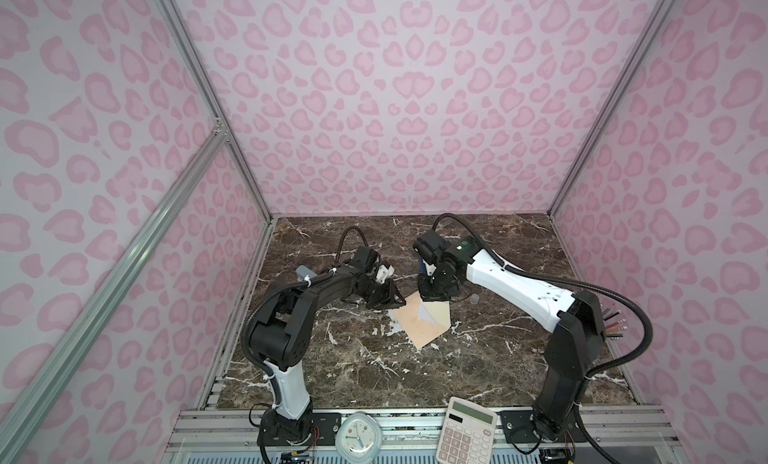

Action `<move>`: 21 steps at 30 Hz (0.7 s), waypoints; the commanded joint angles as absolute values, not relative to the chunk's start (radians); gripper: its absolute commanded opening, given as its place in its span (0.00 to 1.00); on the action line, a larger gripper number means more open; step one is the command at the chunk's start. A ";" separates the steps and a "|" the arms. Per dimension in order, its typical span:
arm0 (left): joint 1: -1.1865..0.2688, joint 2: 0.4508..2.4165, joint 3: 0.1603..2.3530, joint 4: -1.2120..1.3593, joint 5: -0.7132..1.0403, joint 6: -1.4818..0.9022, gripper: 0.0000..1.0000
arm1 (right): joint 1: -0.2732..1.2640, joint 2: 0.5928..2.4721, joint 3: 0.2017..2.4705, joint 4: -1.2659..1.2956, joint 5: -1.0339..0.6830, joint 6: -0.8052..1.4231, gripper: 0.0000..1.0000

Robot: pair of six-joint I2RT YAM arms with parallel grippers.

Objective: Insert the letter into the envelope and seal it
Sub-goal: 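Lift the glue stick off the envelope while the left gripper rises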

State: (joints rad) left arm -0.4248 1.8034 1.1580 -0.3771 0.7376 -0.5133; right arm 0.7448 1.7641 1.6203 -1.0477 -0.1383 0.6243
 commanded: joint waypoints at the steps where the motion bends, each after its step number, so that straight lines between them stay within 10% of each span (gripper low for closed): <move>1: -0.425 1.732 1.217 -0.320 0.803 -0.559 0.47 | 0.744 1.659 1.521 -0.820 -0.055 0.582 0.00; 21: -0.429 1.444 1.155 0.244 0.764 -1.112 0.80 | 0.792 1.293 1.015 0.296 0.105 0.305 0.00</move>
State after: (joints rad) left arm -0.4259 1.4387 1.1351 0.1135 0.7662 -1.0260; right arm 0.7898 1.2812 1.0080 0.0883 0.0704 0.3489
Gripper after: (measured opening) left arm 0.798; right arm 0.224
